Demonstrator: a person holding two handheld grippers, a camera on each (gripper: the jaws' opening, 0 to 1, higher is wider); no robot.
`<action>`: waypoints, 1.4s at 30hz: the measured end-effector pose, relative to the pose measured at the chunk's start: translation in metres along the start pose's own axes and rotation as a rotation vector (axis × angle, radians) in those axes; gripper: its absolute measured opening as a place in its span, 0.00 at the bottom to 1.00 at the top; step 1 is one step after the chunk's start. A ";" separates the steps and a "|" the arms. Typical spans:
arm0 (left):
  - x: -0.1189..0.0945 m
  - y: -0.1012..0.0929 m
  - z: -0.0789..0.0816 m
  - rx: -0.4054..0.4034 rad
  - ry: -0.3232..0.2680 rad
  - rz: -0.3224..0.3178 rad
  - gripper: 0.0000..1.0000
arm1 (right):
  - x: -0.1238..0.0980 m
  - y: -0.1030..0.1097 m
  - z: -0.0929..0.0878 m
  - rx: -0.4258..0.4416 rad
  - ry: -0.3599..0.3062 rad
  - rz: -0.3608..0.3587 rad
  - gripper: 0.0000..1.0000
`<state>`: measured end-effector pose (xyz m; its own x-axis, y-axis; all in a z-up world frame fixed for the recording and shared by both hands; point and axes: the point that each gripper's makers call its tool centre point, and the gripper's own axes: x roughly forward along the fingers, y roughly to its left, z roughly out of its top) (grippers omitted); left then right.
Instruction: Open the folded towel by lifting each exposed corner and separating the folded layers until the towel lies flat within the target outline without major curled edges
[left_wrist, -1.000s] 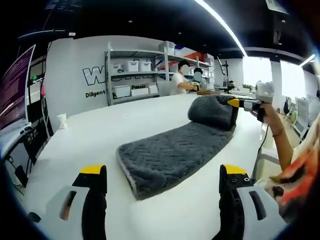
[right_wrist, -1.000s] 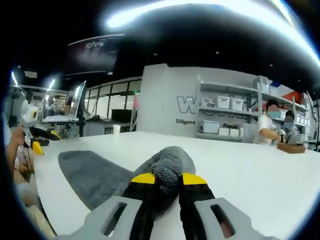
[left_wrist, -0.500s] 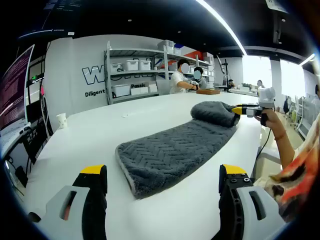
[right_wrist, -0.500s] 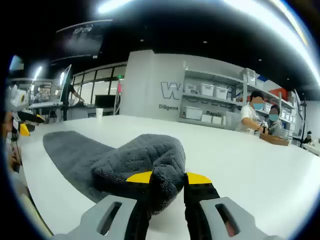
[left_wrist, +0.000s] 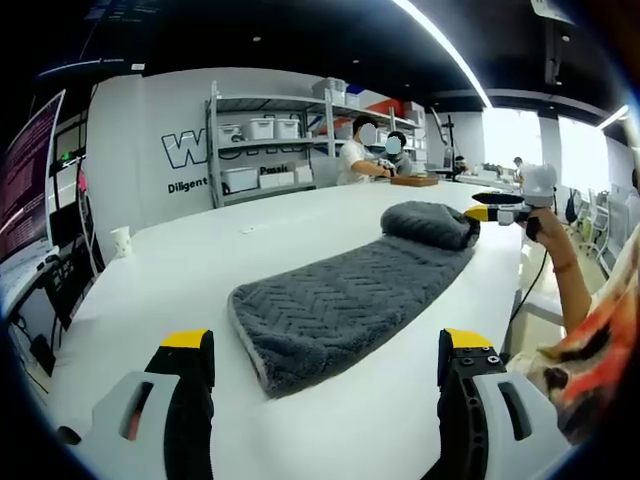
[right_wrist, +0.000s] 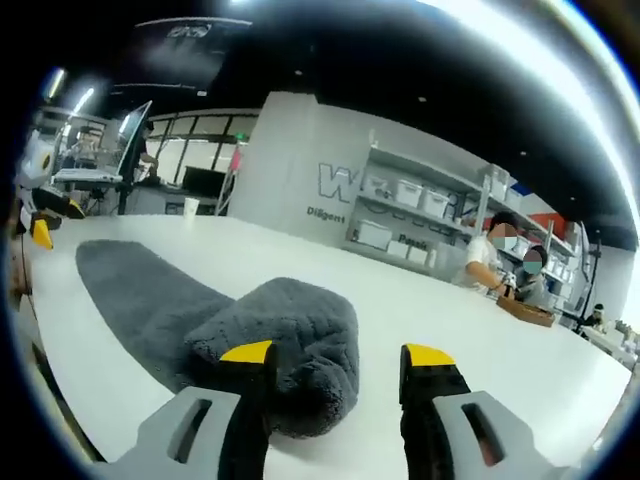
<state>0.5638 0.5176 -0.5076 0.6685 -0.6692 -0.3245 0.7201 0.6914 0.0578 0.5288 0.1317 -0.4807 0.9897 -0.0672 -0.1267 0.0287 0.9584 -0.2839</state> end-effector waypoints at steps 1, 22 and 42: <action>0.001 -0.001 -0.001 0.001 0.005 -0.007 0.91 | -0.001 0.007 0.002 -0.011 -0.004 0.026 0.50; 0.002 -0.014 0.000 0.033 0.010 -0.060 0.99 | 0.015 0.091 -0.011 -0.352 0.097 0.201 0.45; 0.004 -0.020 0.001 0.036 0.013 -0.068 0.99 | 0.023 0.079 -0.018 -0.326 0.094 0.183 0.02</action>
<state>0.5520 0.5013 -0.5093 0.6155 -0.7103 -0.3415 0.7702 0.6340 0.0694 0.5517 0.2010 -0.5234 0.9567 0.0567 -0.2856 -0.2079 0.8197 -0.5337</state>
